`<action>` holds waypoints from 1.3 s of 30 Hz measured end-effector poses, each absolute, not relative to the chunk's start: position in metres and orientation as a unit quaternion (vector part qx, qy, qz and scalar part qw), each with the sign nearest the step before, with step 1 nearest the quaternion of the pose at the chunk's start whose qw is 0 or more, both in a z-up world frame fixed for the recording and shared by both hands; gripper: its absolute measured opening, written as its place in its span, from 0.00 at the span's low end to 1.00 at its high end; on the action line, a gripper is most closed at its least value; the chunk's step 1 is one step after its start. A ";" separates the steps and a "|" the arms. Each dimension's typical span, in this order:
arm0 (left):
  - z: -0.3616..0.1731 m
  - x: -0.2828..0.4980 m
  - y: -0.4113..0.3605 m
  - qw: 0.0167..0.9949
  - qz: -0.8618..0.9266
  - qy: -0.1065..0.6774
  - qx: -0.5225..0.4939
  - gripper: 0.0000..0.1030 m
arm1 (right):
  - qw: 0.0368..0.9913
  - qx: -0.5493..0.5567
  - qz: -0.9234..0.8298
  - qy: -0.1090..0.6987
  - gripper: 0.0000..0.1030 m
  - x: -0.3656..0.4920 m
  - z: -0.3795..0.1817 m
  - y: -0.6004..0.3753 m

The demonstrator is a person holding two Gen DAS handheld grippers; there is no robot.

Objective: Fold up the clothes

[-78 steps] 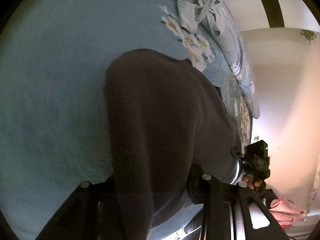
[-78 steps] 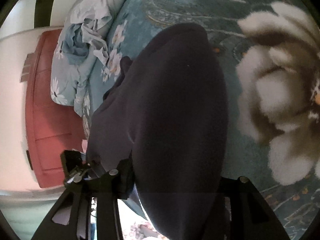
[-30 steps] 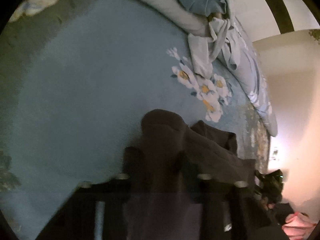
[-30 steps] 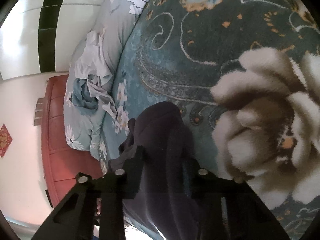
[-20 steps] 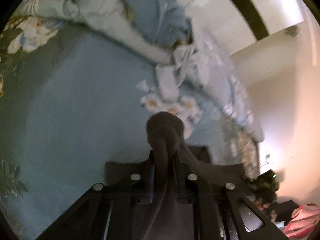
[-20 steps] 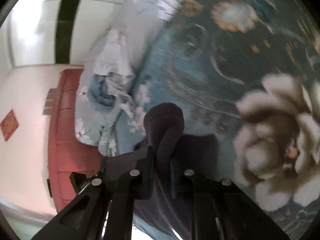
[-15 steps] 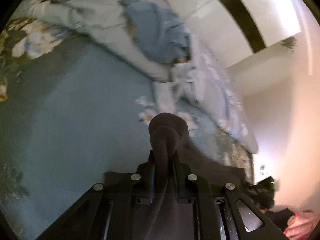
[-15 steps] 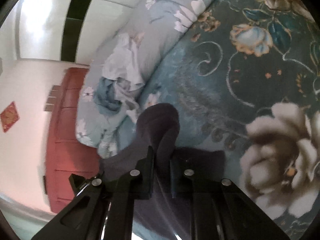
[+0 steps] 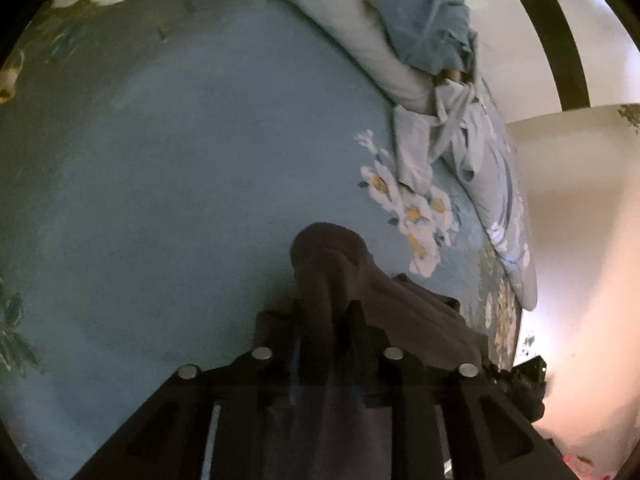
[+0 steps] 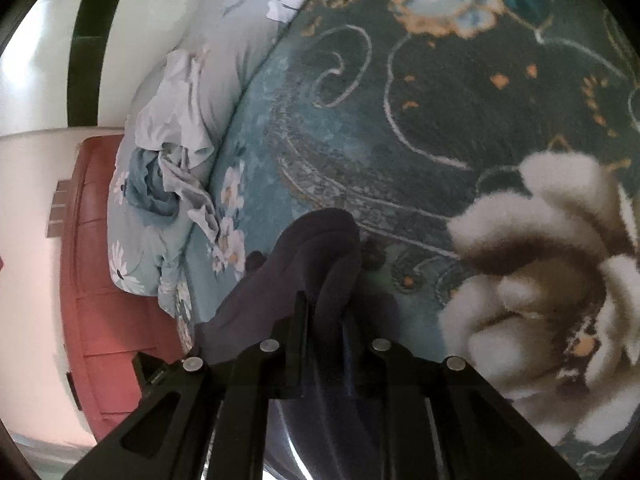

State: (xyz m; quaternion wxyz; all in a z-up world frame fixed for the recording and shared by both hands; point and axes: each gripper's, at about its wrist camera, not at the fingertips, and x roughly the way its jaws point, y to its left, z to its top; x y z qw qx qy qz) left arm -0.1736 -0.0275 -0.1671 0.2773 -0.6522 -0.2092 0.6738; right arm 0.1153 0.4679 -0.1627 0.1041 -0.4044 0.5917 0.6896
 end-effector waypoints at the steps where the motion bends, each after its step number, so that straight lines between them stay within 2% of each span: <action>1: -0.165 -0.171 -0.028 0.284 0.670 -0.212 -0.652 0.41 | 0.102 -0.402 0.692 0.591 0.21 0.117 -0.161 0.468; 2: -0.163 -0.169 -0.029 0.291 0.666 -0.213 -0.653 0.48 | 0.100 -0.400 0.694 0.590 0.21 0.120 -0.160 0.468; 4: -0.160 -0.164 -0.034 0.295 0.665 -0.209 -0.653 0.57 | 0.102 -0.398 0.697 0.588 0.34 0.124 -0.158 0.466; 5: -0.159 -0.161 -0.038 0.297 0.667 -0.204 -0.652 0.59 | 0.102 -0.398 0.696 0.589 0.39 0.128 -0.158 0.466; 6: -0.158 -0.158 -0.042 0.297 0.668 -0.200 -0.653 0.60 | 0.102 -0.398 0.695 0.590 0.49 0.131 -0.159 0.465; 7: -0.158 -0.154 -0.046 0.297 0.667 -0.196 -0.654 0.62 | 0.102 -0.395 0.694 0.593 0.54 0.136 -0.159 0.464; 15: -0.174 -0.115 -0.065 0.319 0.626 -0.194 -0.684 0.72 | 0.049 -0.418 0.669 0.612 0.68 0.163 -0.178 0.444; 20: -0.187 -0.101 -0.055 0.330 0.606 -0.188 -0.699 0.74 | 0.016 -0.445 0.659 0.606 0.69 0.164 -0.187 0.425; 28: -0.201 -0.089 -0.037 0.342 0.585 -0.177 -0.713 0.80 | 0.018 -0.438 0.649 0.622 0.71 0.153 -0.198 0.421; 39: -0.206 -0.084 -0.045 0.356 0.570 -0.193 -0.715 0.81 | -0.002 -0.447 0.645 0.620 0.71 0.151 -0.202 0.410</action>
